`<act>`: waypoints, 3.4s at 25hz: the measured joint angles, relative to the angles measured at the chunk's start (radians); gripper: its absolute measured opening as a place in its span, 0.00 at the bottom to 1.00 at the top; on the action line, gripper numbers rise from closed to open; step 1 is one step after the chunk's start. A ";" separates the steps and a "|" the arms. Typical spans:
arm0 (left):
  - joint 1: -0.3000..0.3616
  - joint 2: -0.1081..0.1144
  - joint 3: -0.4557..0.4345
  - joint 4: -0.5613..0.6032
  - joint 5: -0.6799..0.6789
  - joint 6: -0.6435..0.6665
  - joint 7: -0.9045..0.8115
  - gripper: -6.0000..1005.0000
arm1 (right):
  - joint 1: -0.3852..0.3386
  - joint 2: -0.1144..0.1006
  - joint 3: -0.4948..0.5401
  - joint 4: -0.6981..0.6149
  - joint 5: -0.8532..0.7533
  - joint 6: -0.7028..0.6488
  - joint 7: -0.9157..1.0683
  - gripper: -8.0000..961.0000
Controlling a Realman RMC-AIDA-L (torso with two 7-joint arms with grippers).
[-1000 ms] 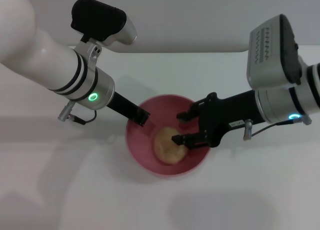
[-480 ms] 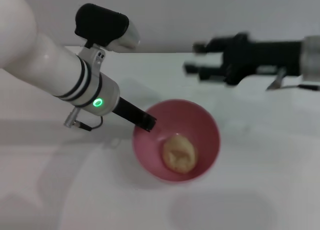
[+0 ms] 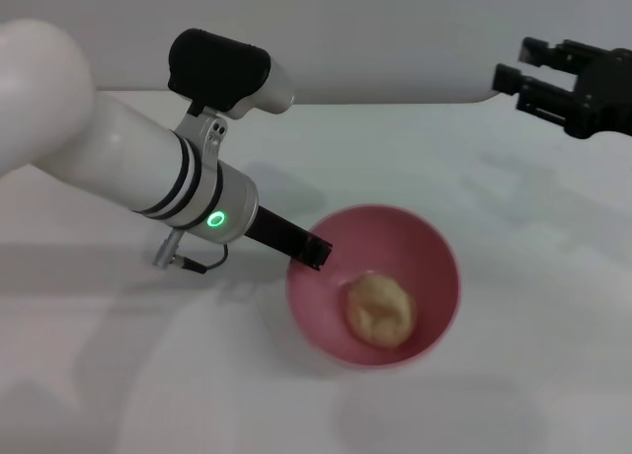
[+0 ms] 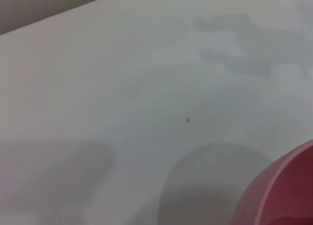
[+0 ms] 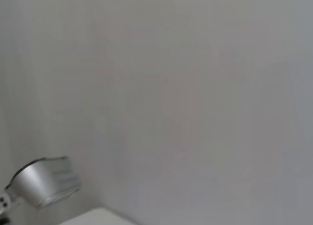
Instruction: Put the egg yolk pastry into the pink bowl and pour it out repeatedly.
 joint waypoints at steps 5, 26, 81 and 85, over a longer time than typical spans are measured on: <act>-0.007 0.000 0.034 -0.023 -0.019 -0.044 0.002 0.04 | -0.010 -0.002 0.011 0.009 0.023 -0.001 -0.017 0.55; 0.001 0.013 -0.161 -0.019 -0.060 -0.028 0.010 0.46 | 0.002 -0.002 0.029 0.056 0.023 0.008 -0.057 0.55; 0.389 -0.001 -1.080 -0.956 -1.290 0.502 2.790 0.53 | 0.036 0.006 0.333 0.943 0.838 -0.120 -1.241 0.55; 0.391 -0.002 -1.090 -0.982 -1.291 0.470 2.760 0.53 | 0.051 0.006 0.336 0.950 0.839 -0.085 -1.240 0.55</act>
